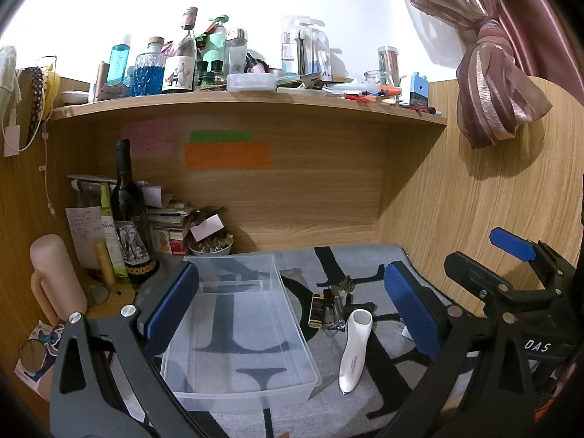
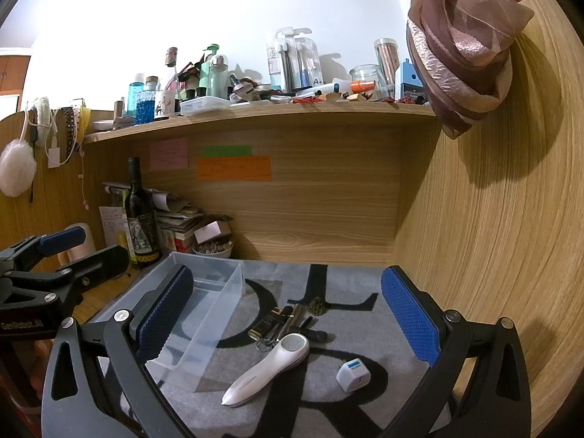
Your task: Organize rigid objects
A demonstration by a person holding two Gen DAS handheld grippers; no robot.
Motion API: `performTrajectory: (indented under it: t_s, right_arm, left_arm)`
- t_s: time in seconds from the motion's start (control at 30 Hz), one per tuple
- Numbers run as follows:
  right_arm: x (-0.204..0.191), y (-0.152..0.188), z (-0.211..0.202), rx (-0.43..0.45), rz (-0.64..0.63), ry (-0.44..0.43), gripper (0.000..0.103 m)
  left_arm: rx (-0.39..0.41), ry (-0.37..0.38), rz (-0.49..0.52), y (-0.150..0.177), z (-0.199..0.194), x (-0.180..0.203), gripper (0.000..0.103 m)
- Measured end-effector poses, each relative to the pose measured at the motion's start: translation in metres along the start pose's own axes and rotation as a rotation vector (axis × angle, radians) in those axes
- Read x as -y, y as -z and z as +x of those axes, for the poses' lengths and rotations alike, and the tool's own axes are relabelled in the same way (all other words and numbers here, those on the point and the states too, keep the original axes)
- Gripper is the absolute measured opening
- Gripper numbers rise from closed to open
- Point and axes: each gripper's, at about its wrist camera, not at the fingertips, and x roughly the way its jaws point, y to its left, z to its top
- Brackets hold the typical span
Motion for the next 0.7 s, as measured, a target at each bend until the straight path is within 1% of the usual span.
performTrajectory:
  t_s: [0.7]
  right_arm:
    - [-0.0024,0.0007,0.0012,0.001,-0.011,-0.002,0.103]
  left_arm:
    - [-0.003,-0.001,0.003,0.0002,0.0010,-0.0016,0.103]
